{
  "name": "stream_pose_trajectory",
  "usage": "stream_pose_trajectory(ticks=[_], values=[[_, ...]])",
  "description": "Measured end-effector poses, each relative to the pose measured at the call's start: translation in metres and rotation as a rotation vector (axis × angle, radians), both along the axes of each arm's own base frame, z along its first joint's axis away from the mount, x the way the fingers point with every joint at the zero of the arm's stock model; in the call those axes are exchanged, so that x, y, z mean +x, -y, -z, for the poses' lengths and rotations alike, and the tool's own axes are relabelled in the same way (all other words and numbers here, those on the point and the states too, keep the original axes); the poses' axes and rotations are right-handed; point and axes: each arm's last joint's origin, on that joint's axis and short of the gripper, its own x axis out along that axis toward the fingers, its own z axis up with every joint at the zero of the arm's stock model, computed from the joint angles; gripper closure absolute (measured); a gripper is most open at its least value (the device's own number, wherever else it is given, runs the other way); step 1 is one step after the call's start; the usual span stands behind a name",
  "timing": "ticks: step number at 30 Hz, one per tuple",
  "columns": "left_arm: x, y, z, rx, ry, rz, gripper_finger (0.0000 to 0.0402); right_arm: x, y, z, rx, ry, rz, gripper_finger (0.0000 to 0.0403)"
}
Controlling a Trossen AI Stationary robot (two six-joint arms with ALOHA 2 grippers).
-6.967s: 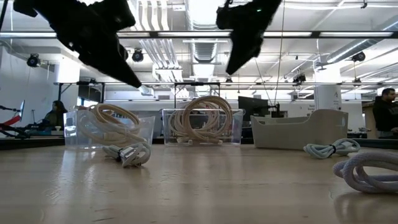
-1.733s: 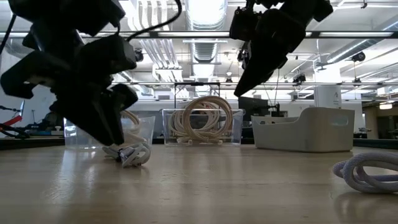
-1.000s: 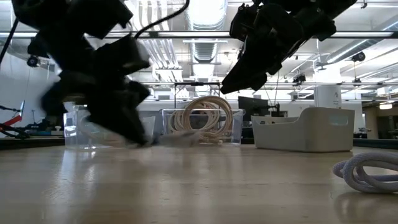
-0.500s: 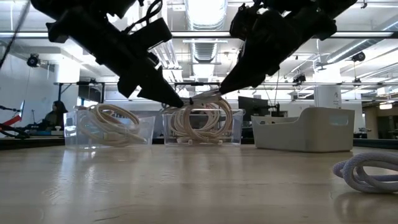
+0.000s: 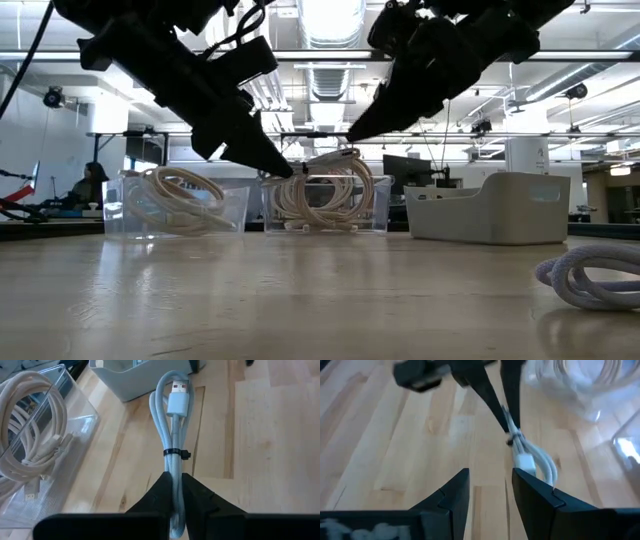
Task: Pick & Place USB Port
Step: Put the white USB cable into the gray bin
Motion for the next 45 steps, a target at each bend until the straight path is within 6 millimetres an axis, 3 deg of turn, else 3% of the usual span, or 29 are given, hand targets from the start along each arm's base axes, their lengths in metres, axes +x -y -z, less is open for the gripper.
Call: stream_pose_trajectory(ticks=[7,30,36,45], values=[[0.002,0.002,-0.001,-0.046,-0.005,0.061,0.0369,0.003,0.000,-0.004,-0.029,0.049,-0.024,0.0261],[0.013,0.009,-0.019,-0.106,0.063,0.143,0.0370,0.008,0.000,0.019,-0.111,-0.026,-0.020,0.0267],[0.015,0.010,-0.021,-0.122,0.073,0.159,0.0366,0.008,0.000,0.019,-0.113,-0.026,-0.022,0.0288],[0.015,0.010,-0.022,-0.125,0.090,0.159,0.0363,0.007,0.000,0.019,-0.112,-0.032,-0.021,0.0353]])
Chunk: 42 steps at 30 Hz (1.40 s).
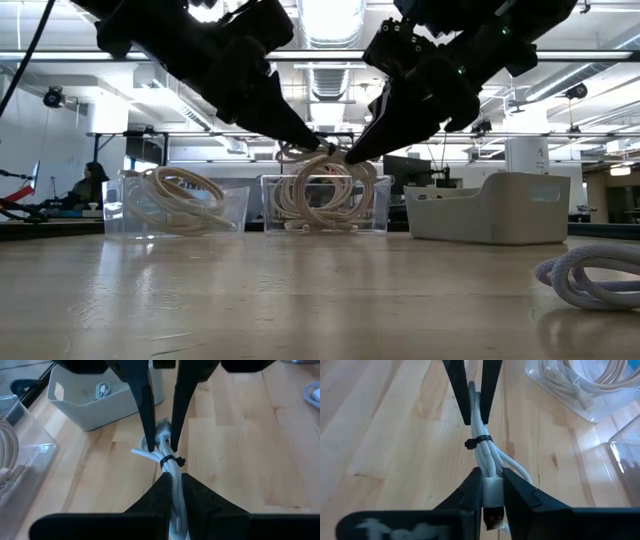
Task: Pick & Place USB Port
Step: Put the white USB cable into the gray bin
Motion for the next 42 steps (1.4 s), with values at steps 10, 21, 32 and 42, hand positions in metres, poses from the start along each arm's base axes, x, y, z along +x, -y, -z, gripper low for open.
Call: stream_pose_trajectory(ticks=[10,21,32,42], values=[[0.001,0.000,-0.002,-0.002,0.024,-0.001,0.0360,-0.001,0.000,0.001,0.004,-0.010,0.004,0.0371],[0.001,0.000,-0.002,-0.001,0.019,0.001,0.0360,-0.001,0.000,0.002,0.024,-0.022,0.021,0.0372],[0.000,0.000,-0.001,0.009,0.004,0.011,0.0320,-0.002,0.001,0.003,0.047,-0.034,0.043,0.0372],[0.000,0.000,-0.001,0.017,0.005,-0.003,0.0236,-0.011,0.002,0.003,0.054,-0.214,0.083,0.0372]])
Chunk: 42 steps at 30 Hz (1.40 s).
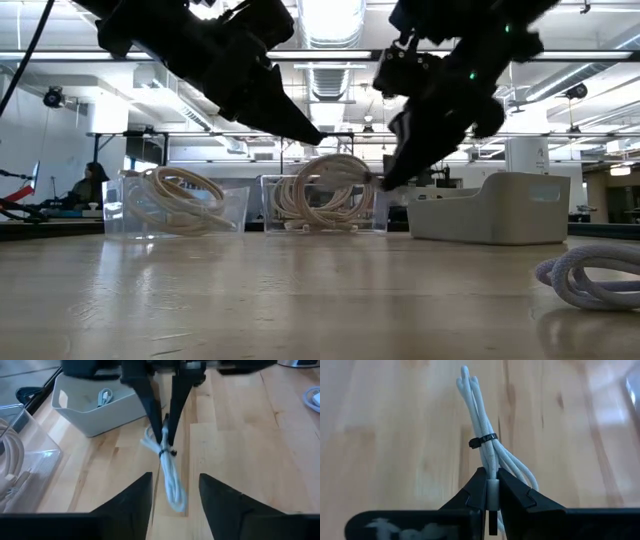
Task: Pick & Place USB Port
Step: Put the white USB cable into the gray bin
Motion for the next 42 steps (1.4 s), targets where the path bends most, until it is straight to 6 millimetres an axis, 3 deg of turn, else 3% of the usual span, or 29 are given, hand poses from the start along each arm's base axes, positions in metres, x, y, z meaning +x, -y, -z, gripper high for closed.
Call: stream_pose_trajectory(ticks=[6,11,16,24,30,42], values=[[0.000,0.000,0.000,0.003,-0.006,-0.002,0.0231,-0.013,0.002,-0.036,0.006,-0.187,0.057,0.0372],[-0.001,0.000,0.001,0.003,-0.009,-0.003,0.0231,-0.032,0.010,-0.065,-0.176,-0.281,0.153,0.0372],[-0.001,0.000,0.002,0.002,-0.015,-0.005,0.0233,-0.061,0.019,-0.076,-0.344,-0.301,0.357,0.0371],[-0.001,-0.001,0.002,0.000,-0.015,-0.007,0.0234,-0.102,0.026,-0.051,-0.328,-0.341,0.443,0.0371],[-0.001,-0.001,0.002,0.000,-0.015,-0.008,0.0234,-0.121,0.032,-0.029,-0.325,-0.398,0.497,0.0359],[-0.001,-0.001,0.002,0.000,-0.015,-0.008,0.0234,-0.109,0.036,-0.005,-0.344,-0.470,0.489,0.0323]])
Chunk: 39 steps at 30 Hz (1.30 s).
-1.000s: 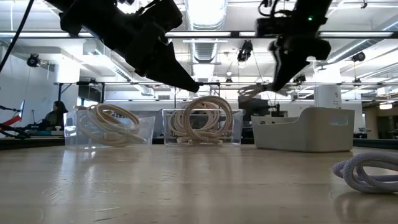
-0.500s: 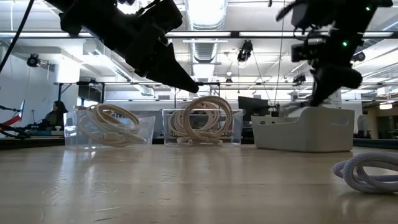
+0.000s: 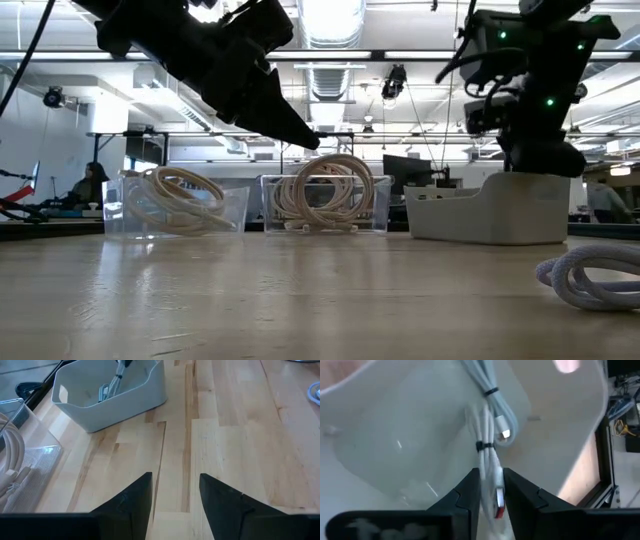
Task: Pick & Place USB Port
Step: Put the white USB cable into the gray bin, then put the purple USB cable into the gray bin
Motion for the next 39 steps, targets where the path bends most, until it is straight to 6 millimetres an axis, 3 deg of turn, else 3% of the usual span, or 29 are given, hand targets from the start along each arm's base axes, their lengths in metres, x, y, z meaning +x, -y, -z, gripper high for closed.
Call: stream_pose_trajectory(ticks=[6,11,20,26,32,39], values=[[0.000,0.000,0.000,0.000,0.000,0.000,0.0234,0.008,-0.001,0.009,0.001,-0.064,-0.030,0.0303],[0.000,0.000,0.000,0.000,0.000,0.000,0.0234,0.014,-0.001,0.005,0.006,-0.062,-0.040,0.0287],[0.000,0.000,0.001,0.002,-0.006,0.000,0.0234,0.044,-0.005,-0.046,0.060,0.093,-0.100,0.0282],[-0.001,-0.002,0.002,0.002,-0.020,-0.009,0.0234,0.061,-0.012,-0.081,0.226,0.241,-0.107,0.0295],[-0.001,-0.003,0.003,-0.010,-0.030,-0.020,0.0234,0.067,-0.035,-0.093,0.396,0.308,-0.214,0.0308],[-0.003,-0.004,0.006,-0.050,-0.051,-0.051,0.0234,0.070,-0.074,-0.079,0.627,0.378,-0.391,0.0306]])
